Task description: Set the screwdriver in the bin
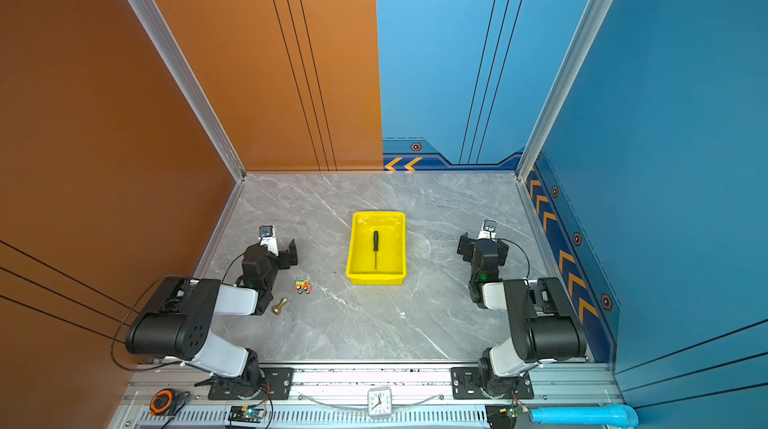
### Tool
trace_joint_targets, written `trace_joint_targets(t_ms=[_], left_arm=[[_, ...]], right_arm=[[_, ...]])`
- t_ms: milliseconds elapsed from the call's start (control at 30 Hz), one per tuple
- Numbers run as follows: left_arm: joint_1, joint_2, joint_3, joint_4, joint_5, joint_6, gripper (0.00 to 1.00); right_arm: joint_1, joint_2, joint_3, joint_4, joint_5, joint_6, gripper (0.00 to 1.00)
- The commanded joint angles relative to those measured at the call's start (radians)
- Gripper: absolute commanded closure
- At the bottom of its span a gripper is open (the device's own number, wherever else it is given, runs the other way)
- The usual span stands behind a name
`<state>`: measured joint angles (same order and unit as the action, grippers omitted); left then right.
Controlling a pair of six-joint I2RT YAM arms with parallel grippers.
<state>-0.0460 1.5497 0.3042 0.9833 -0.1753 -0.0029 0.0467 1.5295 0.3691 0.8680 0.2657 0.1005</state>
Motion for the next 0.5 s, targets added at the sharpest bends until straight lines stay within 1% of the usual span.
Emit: trace_joint_targets(t_ms=[0,67,233,467], left_arm=[[0.007,0.011,0.019,0.045,-0.049,-0.003,0.02],[0.006,0.015,0.025,0.042,-0.071,-0.008,0.02],[0.002,0.016,0.061,-0.026,-0.074,-0.001,0.02],[-0.009,0.016,0.064,-0.031,-0.072,0.011,0.02]], right_arm=[[0.008,0.009,-0.004,0.049,0.026,-0.013,0.00],[0.008,0.010,-0.004,0.049,0.026,-0.013,0.00],[0.008,0.011,-0.001,0.046,0.026,-0.013,0.00],[0.011,0.016,-0.002,0.054,0.029,-0.015,0.00]])
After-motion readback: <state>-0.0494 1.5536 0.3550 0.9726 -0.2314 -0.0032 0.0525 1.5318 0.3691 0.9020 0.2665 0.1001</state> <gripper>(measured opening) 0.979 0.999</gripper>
